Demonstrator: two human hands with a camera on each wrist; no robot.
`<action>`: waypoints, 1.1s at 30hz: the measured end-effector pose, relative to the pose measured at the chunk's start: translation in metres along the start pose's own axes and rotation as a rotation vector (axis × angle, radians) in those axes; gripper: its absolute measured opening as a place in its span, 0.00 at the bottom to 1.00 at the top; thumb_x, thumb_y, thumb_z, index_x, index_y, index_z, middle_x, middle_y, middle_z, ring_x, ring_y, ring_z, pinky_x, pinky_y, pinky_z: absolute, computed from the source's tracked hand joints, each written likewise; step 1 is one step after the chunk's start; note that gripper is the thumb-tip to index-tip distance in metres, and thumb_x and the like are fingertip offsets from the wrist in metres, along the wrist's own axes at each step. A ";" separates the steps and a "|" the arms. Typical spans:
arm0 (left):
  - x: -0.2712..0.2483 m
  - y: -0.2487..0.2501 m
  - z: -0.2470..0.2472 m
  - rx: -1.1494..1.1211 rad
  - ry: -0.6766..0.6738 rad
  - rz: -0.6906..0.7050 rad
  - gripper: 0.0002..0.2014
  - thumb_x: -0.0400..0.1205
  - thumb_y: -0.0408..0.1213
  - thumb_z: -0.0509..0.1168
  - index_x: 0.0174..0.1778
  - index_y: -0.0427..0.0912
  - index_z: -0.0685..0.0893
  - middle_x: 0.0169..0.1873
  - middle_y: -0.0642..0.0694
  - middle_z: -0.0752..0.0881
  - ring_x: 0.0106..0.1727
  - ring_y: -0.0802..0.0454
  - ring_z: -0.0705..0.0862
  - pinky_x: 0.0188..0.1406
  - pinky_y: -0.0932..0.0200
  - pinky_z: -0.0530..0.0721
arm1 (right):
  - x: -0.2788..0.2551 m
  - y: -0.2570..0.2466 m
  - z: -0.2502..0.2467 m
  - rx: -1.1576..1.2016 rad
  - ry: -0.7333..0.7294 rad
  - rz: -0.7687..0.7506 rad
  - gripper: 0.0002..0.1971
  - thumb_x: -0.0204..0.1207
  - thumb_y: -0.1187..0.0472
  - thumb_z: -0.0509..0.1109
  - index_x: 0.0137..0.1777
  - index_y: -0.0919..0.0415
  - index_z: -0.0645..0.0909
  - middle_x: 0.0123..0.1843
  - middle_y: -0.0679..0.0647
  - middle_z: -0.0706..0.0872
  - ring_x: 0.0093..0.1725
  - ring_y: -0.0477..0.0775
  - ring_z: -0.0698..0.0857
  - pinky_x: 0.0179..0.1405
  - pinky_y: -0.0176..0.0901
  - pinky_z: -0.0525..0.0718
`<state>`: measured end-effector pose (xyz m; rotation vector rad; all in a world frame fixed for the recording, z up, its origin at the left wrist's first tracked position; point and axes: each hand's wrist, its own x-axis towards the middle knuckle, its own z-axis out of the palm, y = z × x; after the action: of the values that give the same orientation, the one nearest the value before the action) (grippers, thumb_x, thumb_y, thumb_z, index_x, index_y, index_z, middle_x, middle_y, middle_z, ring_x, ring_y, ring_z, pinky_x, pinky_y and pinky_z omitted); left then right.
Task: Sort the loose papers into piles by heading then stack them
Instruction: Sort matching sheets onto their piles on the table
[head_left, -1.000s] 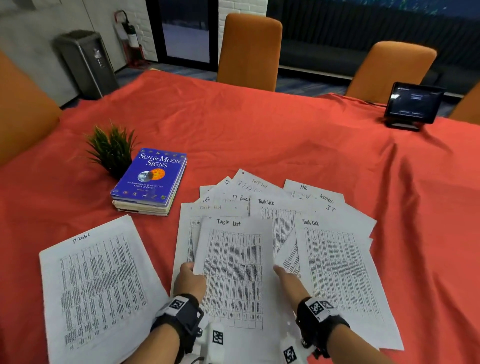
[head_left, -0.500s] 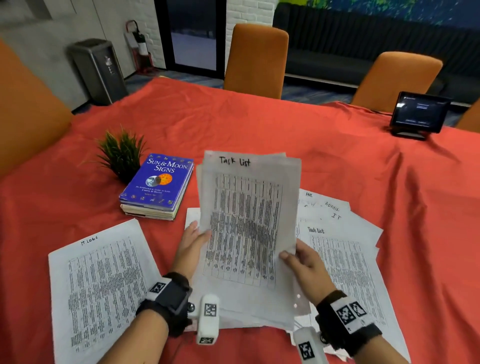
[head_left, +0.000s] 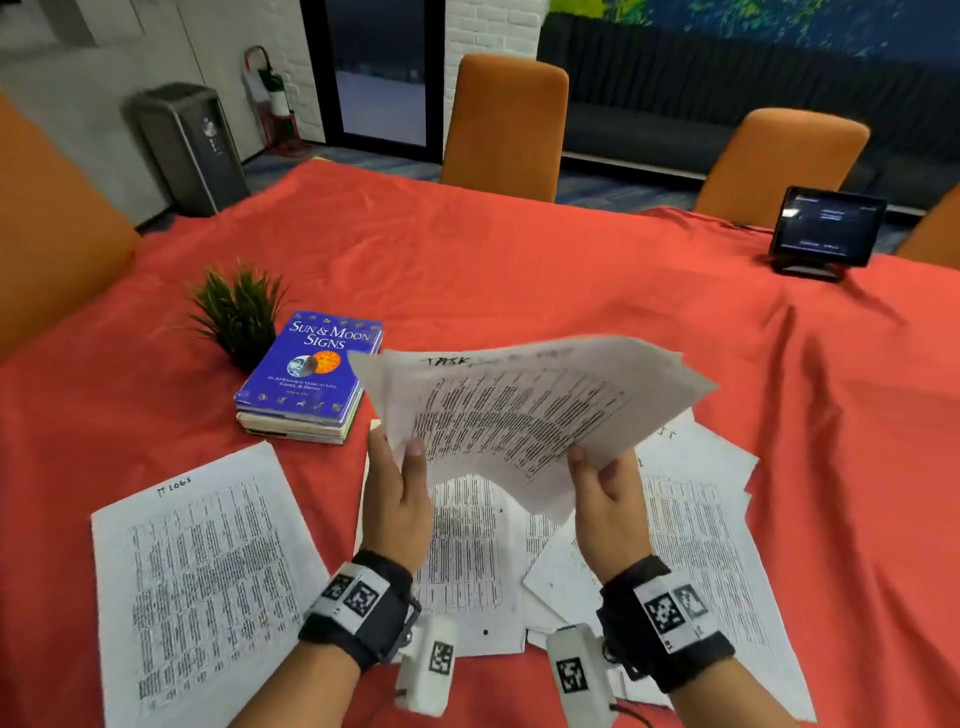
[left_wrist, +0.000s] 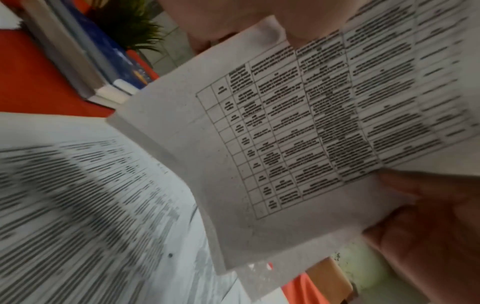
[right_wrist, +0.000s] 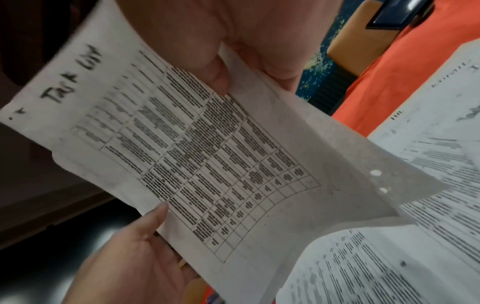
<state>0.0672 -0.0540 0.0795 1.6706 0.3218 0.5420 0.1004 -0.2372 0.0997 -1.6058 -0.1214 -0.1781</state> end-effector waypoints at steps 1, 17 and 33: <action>-0.003 -0.005 -0.004 -0.006 0.018 0.005 0.27 0.85 0.54 0.54 0.80 0.54 0.60 0.78 0.48 0.70 0.76 0.56 0.71 0.77 0.54 0.67 | -0.003 0.002 0.003 0.000 -0.014 0.005 0.13 0.84 0.70 0.60 0.67 0.63 0.72 0.59 0.49 0.84 0.57 0.35 0.83 0.53 0.28 0.81; 0.007 0.014 -0.013 -0.116 0.175 0.106 0.09 0.80 0.48 0.56 0.55 0.60 0.73 0.53 0.58 0.82 0.54 0.61 0.81 0.58 0.53 0.80 | 0.006 0.001 0.031 0.100 -0.064 0.107 0.16 0.77 0.72 0.57 0.54 0.49 0.74 0.50 0.50 0.83 0.50 0.49 0.83 0.51 0.51 0.85; 0.001 0.000 -0.037 -0.177 0.195 -0.089 0.21 0.76 0.38 0.56 0.66 0.43 0.76 0.61 0.50 0.84 0.61 0.56 0.81 0.66 0.55 0.77 | -0.003 0.020 0.044 0.017 -0.193 0.266 0.19 0.76 0.78 0.55 0.56 0.56 0.77 0.52 0.54 0.87 0.53 0.56 0.86 0.49 0.49 0.88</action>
<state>0.0485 -0.0224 0.0835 1.4287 0.4741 0.6500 0.1030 -0.1940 0.0779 -1.6029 -0.0572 0.1838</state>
